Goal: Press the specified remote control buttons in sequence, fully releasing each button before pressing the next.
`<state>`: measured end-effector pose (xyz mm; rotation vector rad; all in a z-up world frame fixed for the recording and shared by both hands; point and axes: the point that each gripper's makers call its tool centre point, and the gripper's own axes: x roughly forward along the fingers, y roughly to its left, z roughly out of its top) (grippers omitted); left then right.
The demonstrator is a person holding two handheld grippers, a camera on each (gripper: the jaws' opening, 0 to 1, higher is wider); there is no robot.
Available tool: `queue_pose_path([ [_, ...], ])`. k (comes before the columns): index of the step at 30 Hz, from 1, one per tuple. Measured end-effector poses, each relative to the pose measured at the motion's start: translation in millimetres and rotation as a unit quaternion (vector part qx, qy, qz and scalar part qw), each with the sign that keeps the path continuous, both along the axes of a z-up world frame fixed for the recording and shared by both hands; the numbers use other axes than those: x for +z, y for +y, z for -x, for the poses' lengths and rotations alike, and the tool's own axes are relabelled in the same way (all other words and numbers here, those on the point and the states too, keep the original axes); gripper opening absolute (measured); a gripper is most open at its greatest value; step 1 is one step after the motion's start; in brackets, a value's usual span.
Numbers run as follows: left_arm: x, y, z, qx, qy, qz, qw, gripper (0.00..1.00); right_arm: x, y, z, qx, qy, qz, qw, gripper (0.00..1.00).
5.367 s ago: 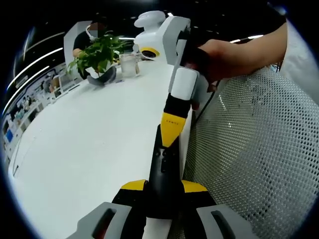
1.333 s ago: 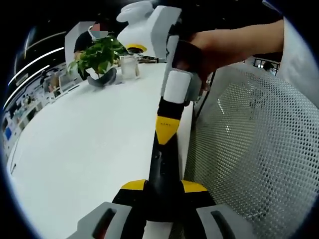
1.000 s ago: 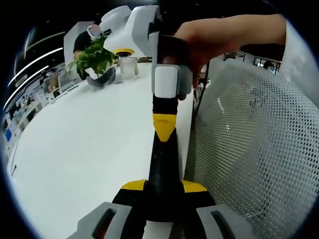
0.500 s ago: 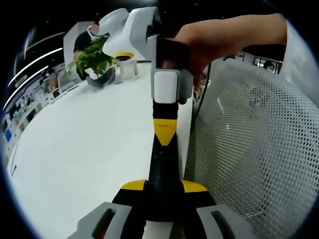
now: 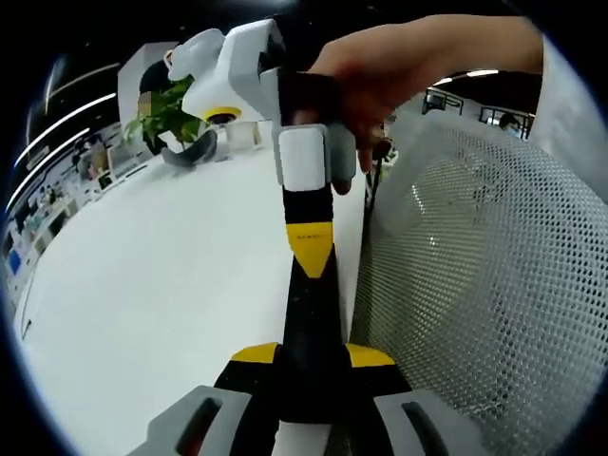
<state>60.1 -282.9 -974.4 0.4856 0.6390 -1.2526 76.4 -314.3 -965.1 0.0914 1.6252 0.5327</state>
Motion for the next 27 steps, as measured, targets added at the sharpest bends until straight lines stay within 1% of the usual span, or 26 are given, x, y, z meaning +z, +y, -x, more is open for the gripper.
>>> queue_pose_path([
  [3, 0.5, 0.3, -0.1, 0.000, 0.000, 0.000, 1.0000, 0.24, 1.2, 7.1, -4.0, 0.008, 0.004, 0.000, 1.0000, 0.00],
  [6, 0.3, 0.6, -0.3, 0.001, 0.001, 0.000, 1.0000, 0.24, 0.0, 9.5, -6.4, 0.013, 0.007, 0.003, 0.9999, 0.00],
  [13, 0.2, 1.1, -0.1, 0.000, 0.000, 0.000, 1.0000, 0.24, -3.7, 16.0, -3.6, 0.022, 0.016, -0.001, 0.9996, 0.00],
  [16, 0.1, 0.9, -0.2, 0.000, 0.000, 0.000, 1.0000, 0.24, -7.5, 17.6, -3.7, 0.027, 0.013, 0.006, 0.9995, 0.00],
  [22, 0.1, 1.1, -0.4, 0.001, 0.001, 0.000, 1.0000, 0.24, -6.7, 18.3, -3.9, 0.045, 0.008, 0.020, 0.9988, 0.00],
  [25, 0.0, 0.7, -1.0, 0.001, 0.000, 0.001, 1.0000, 0.24, -8.1, 17.0, -5.7, 0.043, 0.006, 0.024, 0.9988, 0.00],
  [27, -0.1, 0.6, -1.3, 0.002, 0.000, 0.001, 1.0000, 0.24, -9.2, 17.3, -6.8, 0.042, -0.001, 0.025, 0.9988, 0.00],
])
